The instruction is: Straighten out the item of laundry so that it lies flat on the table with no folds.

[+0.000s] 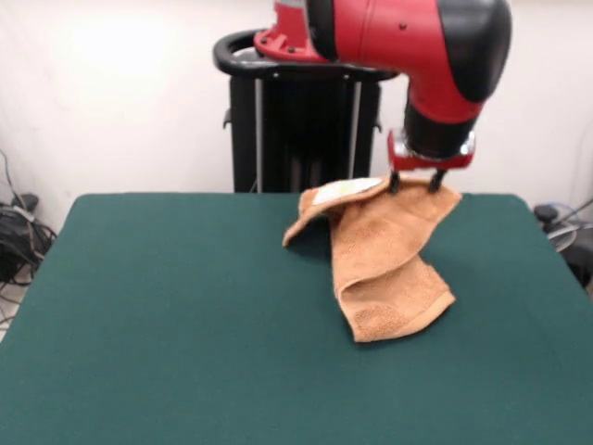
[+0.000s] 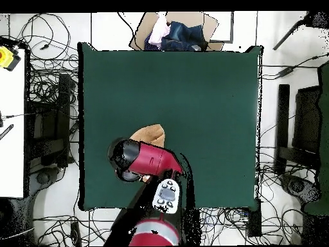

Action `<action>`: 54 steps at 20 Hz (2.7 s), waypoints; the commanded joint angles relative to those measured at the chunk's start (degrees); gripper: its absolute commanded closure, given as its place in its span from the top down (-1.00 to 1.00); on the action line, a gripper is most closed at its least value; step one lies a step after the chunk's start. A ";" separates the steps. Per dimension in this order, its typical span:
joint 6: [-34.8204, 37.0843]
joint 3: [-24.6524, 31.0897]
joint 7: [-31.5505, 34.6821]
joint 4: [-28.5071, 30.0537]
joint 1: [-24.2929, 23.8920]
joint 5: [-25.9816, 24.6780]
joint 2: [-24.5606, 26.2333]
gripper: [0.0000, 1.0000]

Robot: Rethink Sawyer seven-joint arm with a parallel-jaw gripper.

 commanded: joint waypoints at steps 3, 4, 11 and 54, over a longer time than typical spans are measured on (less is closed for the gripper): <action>6.23 -12.14 28.20 -1.62 6.55 -0.62 -1.10 1.00; 5.91 -12.96 28.67 -1.90 7.02 -0.68 -0.88 1.00; 3.17 -14.19 28.11 -0.83 6.76 -1.28 -1.92 1.00; -33.80 2.96 36.73 18.60 -2.24 22.85 -7.53 1.00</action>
